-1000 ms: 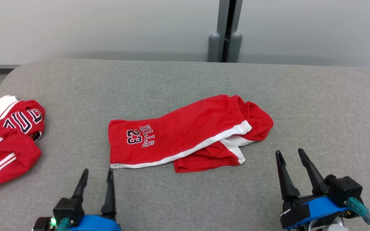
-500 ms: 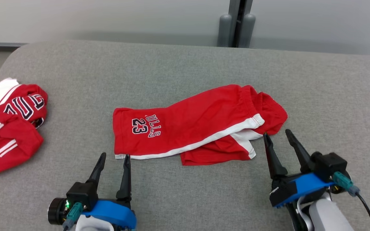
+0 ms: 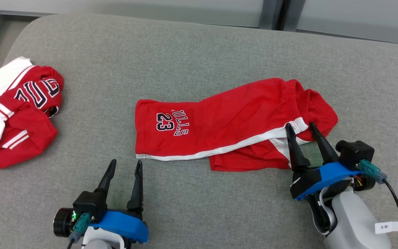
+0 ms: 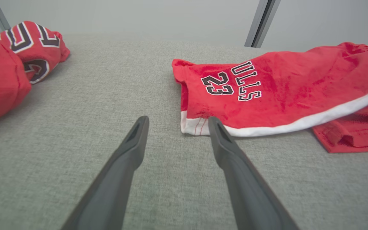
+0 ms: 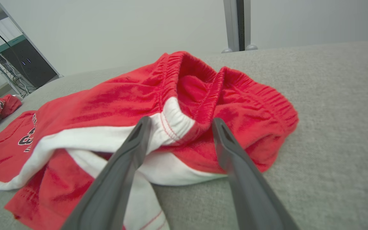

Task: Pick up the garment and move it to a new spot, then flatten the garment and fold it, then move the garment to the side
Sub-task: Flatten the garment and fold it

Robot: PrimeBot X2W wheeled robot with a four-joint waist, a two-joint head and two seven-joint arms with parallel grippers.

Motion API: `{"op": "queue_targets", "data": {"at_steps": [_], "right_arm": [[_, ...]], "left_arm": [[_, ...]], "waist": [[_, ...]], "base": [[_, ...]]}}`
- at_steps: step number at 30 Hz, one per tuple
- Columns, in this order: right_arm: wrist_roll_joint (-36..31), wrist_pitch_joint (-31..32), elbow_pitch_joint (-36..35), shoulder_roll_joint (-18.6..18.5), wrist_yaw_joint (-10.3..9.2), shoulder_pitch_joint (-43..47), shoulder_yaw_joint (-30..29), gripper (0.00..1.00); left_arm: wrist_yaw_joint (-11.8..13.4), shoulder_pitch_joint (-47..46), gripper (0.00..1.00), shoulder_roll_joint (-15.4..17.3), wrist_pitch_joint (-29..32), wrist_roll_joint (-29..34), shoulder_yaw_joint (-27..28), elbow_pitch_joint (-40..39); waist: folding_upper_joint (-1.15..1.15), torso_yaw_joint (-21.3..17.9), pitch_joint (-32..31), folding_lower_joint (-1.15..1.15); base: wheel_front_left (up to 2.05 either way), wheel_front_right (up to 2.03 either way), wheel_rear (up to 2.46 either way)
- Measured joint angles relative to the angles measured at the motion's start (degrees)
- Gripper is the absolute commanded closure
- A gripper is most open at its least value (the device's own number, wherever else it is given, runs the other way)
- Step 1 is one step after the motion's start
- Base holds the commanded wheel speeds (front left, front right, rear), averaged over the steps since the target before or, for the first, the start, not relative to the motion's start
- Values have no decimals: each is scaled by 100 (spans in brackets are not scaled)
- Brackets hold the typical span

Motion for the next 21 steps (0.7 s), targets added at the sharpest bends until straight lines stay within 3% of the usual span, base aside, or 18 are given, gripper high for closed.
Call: {"op": "queue_targets", "data": {"at_steps": [8, 15, 17, 18, 19, 20, 21], "right_arm": [[159, 0, -497, 11, 0, 96, 102, 0], [204, 0, -522, 15, 0, 187, 155, 2], [216, 0, -489, 16, 0, 185, 157, 16], [214, 0, -458, 16, 0, 180, 164, 29], [197, 0, -427, 18, 0, 175, 160, 50], [181, 0, -392, 18, 0, 163, 156, 62], [135, 0, -331, 19, 0, 147, 148, 86]], "left_arm": [[1, -115, 0, 0, 0, 8, 1, -36], [0, -115, 0, 0, 0, -4, -37, -3], [-1, -115, 0, 0, 0, -8, -45, 15], [-2, -115, 0, 0, 0, -9, -49, 24], [-3, -115, 0, 0, 0, -9, -51, 33], [-4, -115, 0, 0, 0, -9, -51, 38], [-4, -115, 0, 0, 0, -9, -51, 44]], "waist": [[0, -46, 47, 0], [0, -56, 38, 0], [0, -41, 42, 0], [0, -31, 45, -1], [0, -19, 48, 0], [0, -9, 51, -1], [0, 3, 55, -1]], "base": [[0, 0, 0], [0, 0, 0], [0, 0, 0], [0, 0, 0], [0, 0, 0], [0, 0, 0], [0, 0, 0]]}}
